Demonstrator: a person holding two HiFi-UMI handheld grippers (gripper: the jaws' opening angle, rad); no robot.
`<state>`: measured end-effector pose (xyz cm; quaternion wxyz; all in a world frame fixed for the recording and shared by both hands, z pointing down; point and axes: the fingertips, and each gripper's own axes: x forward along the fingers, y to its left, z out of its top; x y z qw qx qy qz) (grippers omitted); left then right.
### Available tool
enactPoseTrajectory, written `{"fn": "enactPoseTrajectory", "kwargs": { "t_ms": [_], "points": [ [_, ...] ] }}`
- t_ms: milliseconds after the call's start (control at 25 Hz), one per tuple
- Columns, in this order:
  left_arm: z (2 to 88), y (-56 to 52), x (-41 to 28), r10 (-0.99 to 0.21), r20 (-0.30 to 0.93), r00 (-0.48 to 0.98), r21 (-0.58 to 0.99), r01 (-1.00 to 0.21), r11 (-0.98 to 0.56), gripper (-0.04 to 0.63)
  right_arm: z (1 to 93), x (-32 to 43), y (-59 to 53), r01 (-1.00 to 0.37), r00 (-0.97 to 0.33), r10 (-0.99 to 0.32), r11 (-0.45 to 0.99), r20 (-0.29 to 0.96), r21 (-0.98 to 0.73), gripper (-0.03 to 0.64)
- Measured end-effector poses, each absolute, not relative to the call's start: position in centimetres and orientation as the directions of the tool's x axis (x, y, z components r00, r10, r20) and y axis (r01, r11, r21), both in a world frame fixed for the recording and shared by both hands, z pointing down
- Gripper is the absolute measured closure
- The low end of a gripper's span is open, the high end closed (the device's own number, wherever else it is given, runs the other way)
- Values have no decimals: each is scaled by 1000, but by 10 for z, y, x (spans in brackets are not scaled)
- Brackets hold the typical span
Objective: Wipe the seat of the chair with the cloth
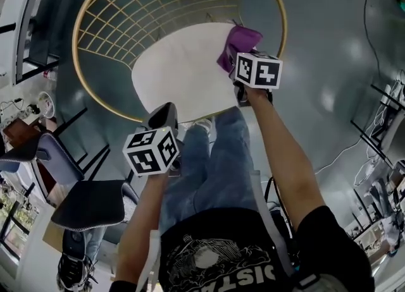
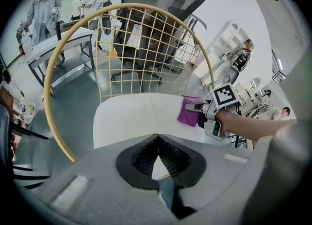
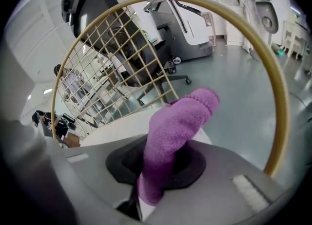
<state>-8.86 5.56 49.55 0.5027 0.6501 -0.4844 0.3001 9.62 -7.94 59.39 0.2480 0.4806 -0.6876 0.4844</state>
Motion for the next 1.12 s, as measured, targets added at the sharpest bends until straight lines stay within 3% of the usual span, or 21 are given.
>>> {"fn": "enactPoseTrajectory", "kwargs": {
  "t_ms": [240, 520, 760, 1120],
  "points": [
    [489, 50, -97, -336, 871, 357, 374, -927, -16, 601, 580, 110, -77, -941, -337, -384, 126, 860, -313, 552],
    [492, 57, -105, -363, 865, 347, 381, -924, 24, 601, 533, 45, -63, -852, -522, -389, 275, 759, -445, 552],
    [496, 70, -128, -387, 875, 291, 334, -941, 48, 601, 519, -43, -20, -733, -668, -269, 396, 693, -553, 552],
    [494, 94, -184, -422, 877, 230, 290, -953, 83, 601, 530, -171, 38, -595, -771, -85, 448, 631, -667, 552]
  ]
}}
